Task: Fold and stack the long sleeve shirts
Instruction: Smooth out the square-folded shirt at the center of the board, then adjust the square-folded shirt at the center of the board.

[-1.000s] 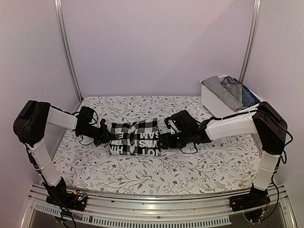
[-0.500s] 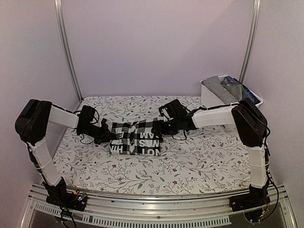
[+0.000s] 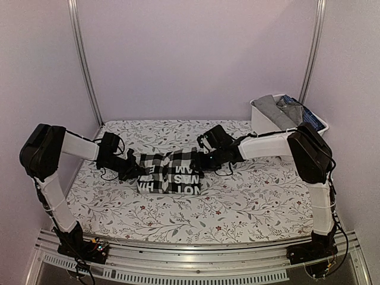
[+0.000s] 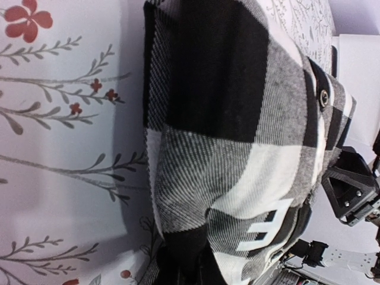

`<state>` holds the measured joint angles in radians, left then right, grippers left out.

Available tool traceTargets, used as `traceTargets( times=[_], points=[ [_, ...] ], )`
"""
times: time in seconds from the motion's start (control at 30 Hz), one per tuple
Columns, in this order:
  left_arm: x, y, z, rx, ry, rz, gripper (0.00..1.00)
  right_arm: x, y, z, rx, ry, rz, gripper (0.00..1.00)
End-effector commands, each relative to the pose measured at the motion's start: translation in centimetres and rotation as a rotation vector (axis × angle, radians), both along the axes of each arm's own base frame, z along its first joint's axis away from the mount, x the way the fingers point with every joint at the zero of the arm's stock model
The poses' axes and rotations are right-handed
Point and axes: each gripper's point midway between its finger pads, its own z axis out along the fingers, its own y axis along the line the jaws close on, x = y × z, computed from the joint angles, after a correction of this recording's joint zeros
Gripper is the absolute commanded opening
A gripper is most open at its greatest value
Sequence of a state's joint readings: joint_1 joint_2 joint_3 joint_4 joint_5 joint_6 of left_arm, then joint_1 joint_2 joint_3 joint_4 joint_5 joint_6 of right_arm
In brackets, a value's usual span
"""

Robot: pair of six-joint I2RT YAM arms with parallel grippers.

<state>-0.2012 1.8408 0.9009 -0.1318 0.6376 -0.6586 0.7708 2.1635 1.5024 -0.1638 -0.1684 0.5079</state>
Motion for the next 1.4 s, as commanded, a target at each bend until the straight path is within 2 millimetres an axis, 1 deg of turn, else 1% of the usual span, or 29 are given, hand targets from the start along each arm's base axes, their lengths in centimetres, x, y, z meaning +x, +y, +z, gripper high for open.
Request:
traceTargets(
  times=[0.0,0.1,0.13,0.2,0.23,0.47,0.5,0.6,0.67,0.7,0.77,0.8,0.83,0.87,0.9,0.97,1.0,1.03,1.1,1.13,1.23,1.3,1.37],
  points=[
    [0.3,-0.4,-0.2,0.011,-0.016,-0.014,0.00,-0.3,-1.3,-0.6,-0.042,0.020,-0.039,0.54],
    [0.3,-0.4,-0.4,0.008,-0.014,-0.013,0.00,-0.5,-1.5,-1.2,-0.052,0.033,-0.041,0.52],
    [0.3,-0.5,-0.4,0.007,-0.014,-0.013,0.00,-0.6,-1.4,-1.4,-0.048,0.041,-0.035,0.50],
    [0.3,-0.5,-0.4,0.004,-0.011,-0.012,0.00,-0.8,-1.1,-1.9,-0.041,0.058,-0.028,0.41],
    [0.3,-0.5,-0.4,0.004,-0.013,-0.012,0.00,-0.9,-1.0,-1.9,-0.038,0.062,-0.029,0.40],
    [0.2,-0.6,-0.4,0.001,-0.013,-0.009,0.00,-1.2,-0.3,-0.9,-0.025,0.079,-0.025,0.21],
    [0.2,-0.5,-0.4,-0.001,-0.012,-0.007,0.00,-1.3,-0.3,-0.7,-0.023,0.082,-0.022,0.17],
    [0.1,-0.5,-0.5,-0.002,-0.012,-0.006,0.00,-1.4,-0.1,0.1,-0.022,0.079,-0.022,0.06],
    [0.0,-0.5,-0.6,-0.001,-0.012,-0.006,0.00,-1.6,0.0,1.0,-0.018,0.079,-0.027,0.00],
    [0.0,-0.4,-0.6,0.000,-0.011,-0.002,0.00,-1.8,-0.1,1.4,-0.017,0.082,-0.032,0.00],
    [-0.2,-0.4,-0.6,0.003,-0.011,-0.003,0.00,-2.1,-0.1,2.9,-0.002,0.077,-0.043,0.00],
    [-0.2,-0.4,-0.7,0.003,-0.010,-0.002,0.00,-2.2,-0.2,3.2,-0.003,0.075,-0.051,0.04],
    [-0.2,-0.4,-0.6,0.001,-0.010,-0.004,0.00,-2.2,-0.4,3.5,-0.005,0.072,-0.063,0.15],
    [-0.3,-0.4,-0.7,0.001,-0.011,-0.004,0.00,-2.3,-0.9,3.2,-0.016,0.072,-0.076,0.28],
    [-0.3,-0.4,-0.7,0.001,-0.011,-0.004,0.00,-2.3,-1.3,3.1,-0.024,0.071,-0.085,0.36],
    [-0.3,-0.4,-0.7,-0.001,-0.011,-0.003,0.00,-2.4,-2.0,2.3,-0.033,0.086,-0.091,0.44],
    [-0.3,-0.4,-0.7,-0.002,-0.010,-0.003,0.00,-2.6,-2.2,1.8,-0.035,0.091,-0.092,0.45],
    [-0.3,-0.4,-0.8,-0.001,-0.009,-0.003,0.00,-2.8,-2.5,1.4,-0.036,0.092,-0.094,0.46],
    [-0.3,-0.4,-0.8,0.000,-0.007,-0.002,0.00,-3.2,-3.4,0.8,-0.030,0.092,-0.113,0.43],
    [-0.3,-0.4,-0.8,0.000,-0.008,-0.003,0.00,-3.3,-3.7,1.1,-0.015,0.087,-0.121,0.42],
    [-0.3,-0.4,-0.9,-0.003,-0.004,-0.004,0.00,-3.7,-4.7,1.0,0.007,0.094,-0.154,0.39],
    [-0.3,-0.4,-1.0,-0.003,-0.001,-0.005,0.00,-3.8,-4.9,1.0,0.018,0.099,-0.162,0.37],
    [-0.3,-0.4,-1.0,-0.002,-0.001,-0.004,0.00,-3.8,-4.5,0.8,0.029,0.108,-0.156,0.35]
  ],
)
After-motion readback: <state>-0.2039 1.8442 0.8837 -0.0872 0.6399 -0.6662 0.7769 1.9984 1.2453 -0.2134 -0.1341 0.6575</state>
